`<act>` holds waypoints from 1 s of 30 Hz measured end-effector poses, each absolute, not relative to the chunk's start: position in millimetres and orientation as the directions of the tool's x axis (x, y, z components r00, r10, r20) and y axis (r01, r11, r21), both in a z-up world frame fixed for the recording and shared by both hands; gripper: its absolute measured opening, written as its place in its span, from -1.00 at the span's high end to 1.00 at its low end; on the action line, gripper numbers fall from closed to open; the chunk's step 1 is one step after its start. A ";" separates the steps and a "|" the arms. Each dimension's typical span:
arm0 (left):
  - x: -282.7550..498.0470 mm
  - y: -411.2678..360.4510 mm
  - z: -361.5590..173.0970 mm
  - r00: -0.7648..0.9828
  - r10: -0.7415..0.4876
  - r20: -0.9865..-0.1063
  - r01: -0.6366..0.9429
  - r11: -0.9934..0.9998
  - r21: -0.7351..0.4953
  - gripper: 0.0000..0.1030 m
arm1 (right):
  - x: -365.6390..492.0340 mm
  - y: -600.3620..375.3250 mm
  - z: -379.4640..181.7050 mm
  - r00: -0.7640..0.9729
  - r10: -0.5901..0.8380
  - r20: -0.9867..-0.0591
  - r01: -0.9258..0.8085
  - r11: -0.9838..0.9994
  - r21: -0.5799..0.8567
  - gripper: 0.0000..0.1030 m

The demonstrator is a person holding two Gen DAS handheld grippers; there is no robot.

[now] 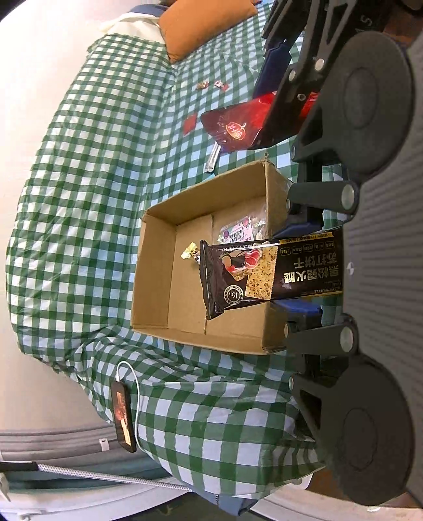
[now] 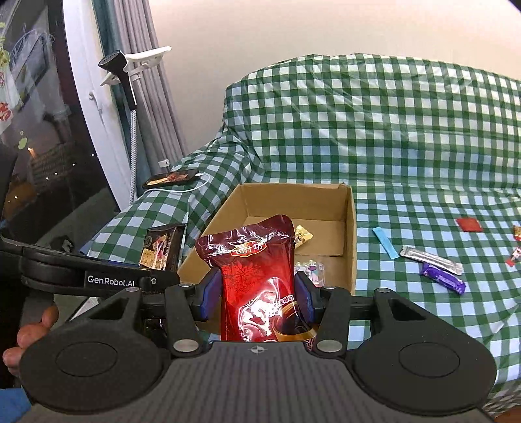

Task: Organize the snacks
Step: 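Carry the dark biscuit bar and red packet over the cardboard box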

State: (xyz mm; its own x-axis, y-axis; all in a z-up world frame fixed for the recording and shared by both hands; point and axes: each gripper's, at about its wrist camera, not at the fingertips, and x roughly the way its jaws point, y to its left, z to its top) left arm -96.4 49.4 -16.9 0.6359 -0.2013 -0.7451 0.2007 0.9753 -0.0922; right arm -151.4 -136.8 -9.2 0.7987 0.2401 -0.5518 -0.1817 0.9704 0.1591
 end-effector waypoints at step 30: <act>-79.7 51.7 -21.3 0.643 -0.200 -0.739 0.180 0.978 -0.108 0.16 | -146.3 -132.3 -14.2 0.785 0.230 -0.576 -0.188 0.973 0.132 0.00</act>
